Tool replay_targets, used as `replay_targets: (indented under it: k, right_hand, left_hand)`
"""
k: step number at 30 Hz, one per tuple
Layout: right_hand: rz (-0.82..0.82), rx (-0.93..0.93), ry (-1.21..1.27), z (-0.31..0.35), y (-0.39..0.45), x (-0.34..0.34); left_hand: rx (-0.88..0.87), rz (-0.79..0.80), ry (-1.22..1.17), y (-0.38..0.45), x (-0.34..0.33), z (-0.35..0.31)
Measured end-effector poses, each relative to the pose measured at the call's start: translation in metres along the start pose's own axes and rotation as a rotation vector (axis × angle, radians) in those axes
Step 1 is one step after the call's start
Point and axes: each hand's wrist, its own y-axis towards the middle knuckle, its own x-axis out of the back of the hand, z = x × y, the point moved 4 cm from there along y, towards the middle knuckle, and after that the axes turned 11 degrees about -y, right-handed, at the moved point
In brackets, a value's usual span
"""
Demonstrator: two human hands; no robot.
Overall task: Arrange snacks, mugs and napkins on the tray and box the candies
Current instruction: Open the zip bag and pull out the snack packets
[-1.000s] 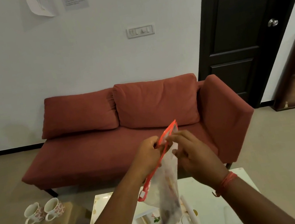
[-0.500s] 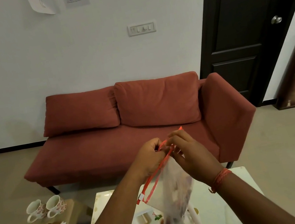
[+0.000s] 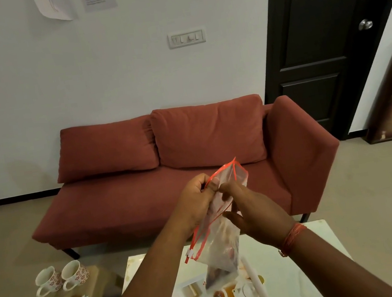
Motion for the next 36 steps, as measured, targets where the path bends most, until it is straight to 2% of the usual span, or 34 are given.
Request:
replay_targets:
  k: [5, 10, 12, 15, 16, 17, 20, 22, 25, 29, 31, 33, 36]
  right_hand:
    - [0.146, 0.105, -0.167, -0.002, -0.002, -0.002]
    - [0.257, 0.088, -0.307, -0.013, -0.011, -0.001]
    - [0.346, 0.056, -0.354, -0.013, -0.017, 0.004]
    - [0.579, 0.047, -0.404, 0.0, -0.022, 0.007]
    - [0.551, 0.05, -0.397, 0.009, -0.018, 0.011]
    - [0.445, 0.061, -0.362, 0.02, -0.011, 0.018]
    - [0.012, 0.071, -0.163, 0.053, 0.013, 0.04]
    - [-0.064, 0.072, -0.171, 0.068, 0.022, 0.045]
    - [0.108, 0.032, -0.401, 0.069, 0.02, 0.047]
    - [0.61, -0.007, -0.612, 0.068, -0.002, 0.055]
    - [0.759, -0.002, -0.633, 0.076, -0.011, 0.063]
    - [0.653, 0.044, -0.636, 0.089, -0.004, 0.073]
    - [0.32, 0.11, -0.558, 0.1, 0.015, 0.076]
  left_hand:
    - [-0.025, -0.176, 0.039, 0.011, 0.019, -0.004]
    - [-0.03, -0.383, 0.028, 0.016, 0.054, -0.01]
    - [-0.063, -0.374, 0.072, 0.017, 0.056, -0.012]
    - [-0.116, -0.265, 0.2, 0.015, 0.041, -0.01]
    - [-0.134, -0.23, 0.211, 0.015, 0.034, -0.01]
    - [-0.151, -0.206, 0.232, 0.015, 0.029, -0.01]
    - [-0.131, -0.172, 0.23, 0.017, 0.013, -0.015]
    - [-0.074, -0.216, 0.252, 0.019, 0.009, -0.016]
    - [-0.116, -0.198, 0.304, 0.02, 0.012, -0.016]
    - [-0.196, -0.216, 0.321, 0.021, 0.023, -0.014]
    - [-0.215, -0.219, 0.313, 0.02, 0.019, -0.019]
    - [-0.218, -0.186, 0.307, 0.018, 0.011, -0.022]
    - [-0.161, -0.111, 0.252, 0.016, 0.001, -0.024]
